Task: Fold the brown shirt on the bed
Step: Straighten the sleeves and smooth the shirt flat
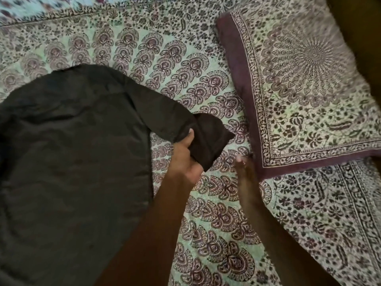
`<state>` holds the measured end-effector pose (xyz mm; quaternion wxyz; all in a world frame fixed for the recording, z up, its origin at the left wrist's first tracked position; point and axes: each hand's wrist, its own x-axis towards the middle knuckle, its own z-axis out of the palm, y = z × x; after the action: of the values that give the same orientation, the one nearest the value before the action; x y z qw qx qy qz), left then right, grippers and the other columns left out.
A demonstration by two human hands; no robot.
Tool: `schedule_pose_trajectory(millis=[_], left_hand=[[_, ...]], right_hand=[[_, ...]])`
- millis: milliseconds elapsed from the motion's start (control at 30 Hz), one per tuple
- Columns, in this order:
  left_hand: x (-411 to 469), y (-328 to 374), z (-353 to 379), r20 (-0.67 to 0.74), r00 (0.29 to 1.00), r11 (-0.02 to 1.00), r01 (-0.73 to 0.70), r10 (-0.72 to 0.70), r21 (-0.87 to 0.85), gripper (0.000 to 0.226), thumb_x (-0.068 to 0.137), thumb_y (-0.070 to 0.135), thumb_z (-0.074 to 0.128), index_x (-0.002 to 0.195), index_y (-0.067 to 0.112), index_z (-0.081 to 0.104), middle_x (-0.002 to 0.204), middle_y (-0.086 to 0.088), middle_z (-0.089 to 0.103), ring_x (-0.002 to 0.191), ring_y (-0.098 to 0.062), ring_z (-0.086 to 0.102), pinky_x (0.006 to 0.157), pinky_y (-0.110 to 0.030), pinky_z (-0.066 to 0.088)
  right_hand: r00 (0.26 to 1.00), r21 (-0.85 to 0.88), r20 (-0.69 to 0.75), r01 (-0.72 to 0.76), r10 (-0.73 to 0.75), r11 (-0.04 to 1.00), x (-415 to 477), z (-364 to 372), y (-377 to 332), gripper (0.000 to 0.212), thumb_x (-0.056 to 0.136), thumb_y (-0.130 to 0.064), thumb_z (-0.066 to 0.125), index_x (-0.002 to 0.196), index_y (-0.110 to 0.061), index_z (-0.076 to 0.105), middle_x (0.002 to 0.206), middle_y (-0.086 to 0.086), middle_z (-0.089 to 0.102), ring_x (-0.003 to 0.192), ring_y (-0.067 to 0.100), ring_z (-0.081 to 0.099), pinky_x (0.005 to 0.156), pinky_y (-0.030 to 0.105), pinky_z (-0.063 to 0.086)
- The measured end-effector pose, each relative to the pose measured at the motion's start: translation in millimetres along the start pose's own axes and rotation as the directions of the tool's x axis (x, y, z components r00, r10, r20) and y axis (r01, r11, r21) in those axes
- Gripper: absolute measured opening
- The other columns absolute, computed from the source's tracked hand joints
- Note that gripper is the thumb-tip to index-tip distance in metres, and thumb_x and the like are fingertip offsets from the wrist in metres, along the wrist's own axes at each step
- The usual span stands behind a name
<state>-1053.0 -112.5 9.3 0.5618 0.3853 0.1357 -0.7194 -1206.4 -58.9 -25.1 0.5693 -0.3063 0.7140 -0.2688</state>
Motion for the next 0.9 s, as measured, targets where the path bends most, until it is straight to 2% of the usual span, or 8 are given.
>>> schedule_pose_trajectory(millis=[67, 133, 233, 333, 533, 767, 833, 900], left_hand=[[-2, 3, 2, 0.058, 0.998, 1.0, -0.012, 0.012, -0.013, 0.046, 0.11, 0.026, 0.039, 0.112, -0.002, 0.075, 0.115, -0.022, 0.075, 0.101, -0.035, 0.075, 0.088, -0.053, 0.059], [-2, 5, 6, 0.118, 0.993, 1.0, -0.005, 0.007, -0.023, 0.053, 0.111, 0.026, 0.036, 0.101, -0.003, 0.079, 0.11, -0.022, 0.076, 0.097, -0.034, 0.077, 0.085, -0.051, 0.06], [1, 10, 10, 0.169, 0.985, 1.0, -0.01, 0.012, -0.018, 0.053, 0.11, 0.025, 0.037, 0.099, -0.003, 0.08, 0.109, -0.021, 0.076, 0.096, -0.033, 0.077, 0.081, -0.049, 0.062], [2, 15, 18, 0.193, 0.981, 1.0, -0.014, 0.014, 0.002, 0.053, 0.11, 0.026, 0.036, 0.1, 0.0, 0.08, 0.111, -0.019, 0.076, 0.1, -0.031, 0.076, 0.085, -0.045, 0.063], [17, 21, 37, 0.175, 0.984, 1.0, 0.029, -0.029, 0.002, 0.044, 0.106, 0.03, 0.045, 0.111, 0.001, 0.078, 0.123, -0.018, 0.072, 0.112, -0.03, 0.071, 0.104, -0.05, 0.053], [48, 8, 71, 0.098, 0.993, 0.998, 0.064, -0.065, 0.021, 0.029, 0.107, 0.021, 0.048, 0.111, 0.005, 0.072, 0.106, -0.014, 0.078, 0.098, -0.025, 0.076, 0.089, -0.043, 0.06], [60, 2, 80, 0.051, 0.997, 0.997, 0.064, -0.065, 0.037, 0.029, 0.107, 0.02, 0.047, 0.115, 0.004, 0.07, 0.106, -0.013, 0.078, 0.098, -0.025, 0.076, 0.084, -0.041, 0.062], [73, -5, 85, -0.001, 0.998, 0.994, 0.067, -0.067, 0.084, 0.033, 0.105, 0.023, 0.051, 0.132, 0.008, 0.064, 0.126, -0.012, 0.073, 0.119, -0.026, 0.068, 0.102, -0.049, 0.053]], right_hand=[[0.958, 0.294, 0.163, -0.276, 0.237, 0.915, 16, 12, -6, 0.106, 0.065, -0.103, 0.038, 0.145, -0.034, 0.051, 0.133, 0.004, 0.062, 0.123, 0.026, 0.054, 0.099, 0.047, 0.048], [0.906, 0.562, 0.324, -0.416, 0.272, 0.715, 25, 23, -17, 0.077, 0.077, -0.092, 0.048, 0.132, -0.04, 0.063, 0.13, 0.013, 0.066, 0.125, 0.034, 0.057, 0.107, 0.055, 0.042], [0.903, 0.723, 0.423, -0.386, 0.075, 0.573, 29, 36, -33, 0.073, 0.06, -0.072, 0.084, 0.121, -0.033, 0.075, 0.145, 0.019, 0.059, 0.137, 0.04, 0.054, 0.105, 0.056, 0.044], [0.864, 0.749, 0.488, -0.339, -0.128, 0.569, 32, 36, -54, 0.079, 0.063, -0.048, 0.094, 0.128, -0.01, 0.072, 0.142, 0.017, 0.063, 0.132, 0.033, 0.06, 0.102, 0.048, 0.055], [0.95, 0.605, 0.152, 0.128, -0.272, 0.786, 62, -13, -84, 0.077, 0.07, -0.025, 0.093, 0.136, -0.001, 0.06, 0.134, 0.022, 0.067, 0.122, 0.043, 0.065, 0.099, 0.06, 0.054], [0.889, 0.562, -0.082, 0.414, -0.45, 0.716, 77, -64, -138, 0.034, 0.087, -0.048, 0.076, 0.104, -0.018, 0.07, 0.105, 0.006, 0.068, 0.1, 0.02, 0.066, 0.086, 0.036, 0.055], [0.871, 0.52, -0.123, 0.465, -0.476, 0.716, 83, -75, -146, 0.022, 0.095, -0.039, 0.068, 0.099, -0.017, 0.07, 0.099, 0.004, 0.067, 0.097, 0.018, 0.063, 0.087, 0.034, 0.052], [0.838, 0.392, -0.216, 0.544, -0.501, 0.742, 91, -84, -151, 0.009, 0.097, -0.02, 0.068, 0.101, -0.012, 0.069, 0.095, 0.001, 0.071, 0.093, 0.016, 0.067, 0.083, 0.031, 0.054]])
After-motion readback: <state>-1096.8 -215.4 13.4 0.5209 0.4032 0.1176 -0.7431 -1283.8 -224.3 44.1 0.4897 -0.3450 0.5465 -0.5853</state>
